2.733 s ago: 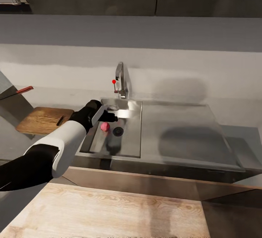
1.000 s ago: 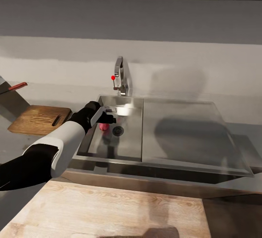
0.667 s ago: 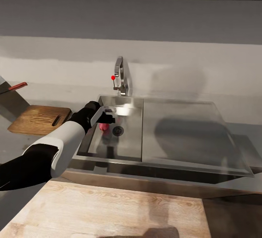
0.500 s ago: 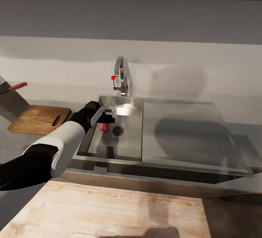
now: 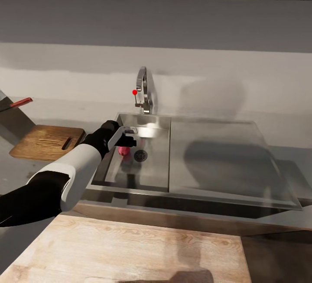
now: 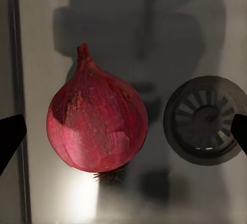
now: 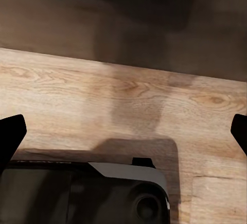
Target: In the kitchen, take the Vidalia onion out of the sink, dice it on the chopping board with the paring knife, put the diced onion into the bowl on the countertop, then place both the paring knife and the chopping board into the sink.
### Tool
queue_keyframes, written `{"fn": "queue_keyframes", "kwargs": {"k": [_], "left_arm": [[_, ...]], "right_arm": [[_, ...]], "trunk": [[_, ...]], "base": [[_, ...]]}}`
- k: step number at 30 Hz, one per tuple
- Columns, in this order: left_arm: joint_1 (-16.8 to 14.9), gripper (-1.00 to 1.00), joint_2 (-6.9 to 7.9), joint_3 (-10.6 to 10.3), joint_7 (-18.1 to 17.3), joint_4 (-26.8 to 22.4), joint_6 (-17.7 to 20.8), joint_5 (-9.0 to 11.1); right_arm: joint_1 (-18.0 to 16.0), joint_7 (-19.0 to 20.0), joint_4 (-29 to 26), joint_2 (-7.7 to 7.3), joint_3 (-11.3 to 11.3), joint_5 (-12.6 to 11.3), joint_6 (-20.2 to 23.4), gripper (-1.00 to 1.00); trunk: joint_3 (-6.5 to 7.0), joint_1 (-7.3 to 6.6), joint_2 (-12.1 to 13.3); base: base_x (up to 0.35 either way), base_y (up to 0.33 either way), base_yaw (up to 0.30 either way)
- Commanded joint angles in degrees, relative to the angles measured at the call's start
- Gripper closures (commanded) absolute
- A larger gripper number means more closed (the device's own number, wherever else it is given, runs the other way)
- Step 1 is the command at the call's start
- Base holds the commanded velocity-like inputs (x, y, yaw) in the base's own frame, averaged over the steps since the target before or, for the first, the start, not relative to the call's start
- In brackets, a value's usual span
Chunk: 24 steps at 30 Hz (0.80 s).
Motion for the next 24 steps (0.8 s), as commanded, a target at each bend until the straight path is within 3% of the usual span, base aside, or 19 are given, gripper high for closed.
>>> {"fn": "queue_keyframes", "kwargs": {"k": [1, 24], "left_arm": [[-0.03, -1.00, 0.04, -0.48, 0.29, -0.06, 0.23, 0.60], [-0.03, -1.00, 0.08, -0.48, 0.21, 0.80, 0.23, 0.61]], "right_arm": [[0.02, -0.23, -0.06, -0.04, 0.23, -0.47, -0.19, -1.00], [0.03, -0.23, -0.05, -0.04, 0.23, -0.47, -0.17, -1.00]], "trunk": [[-0.11, 0.03, -0.09], [-1.35, 0.03, -0.09]], "base": [[0.000, 0.000, 0.000], [0.045, 0.016, 0.000]]}}
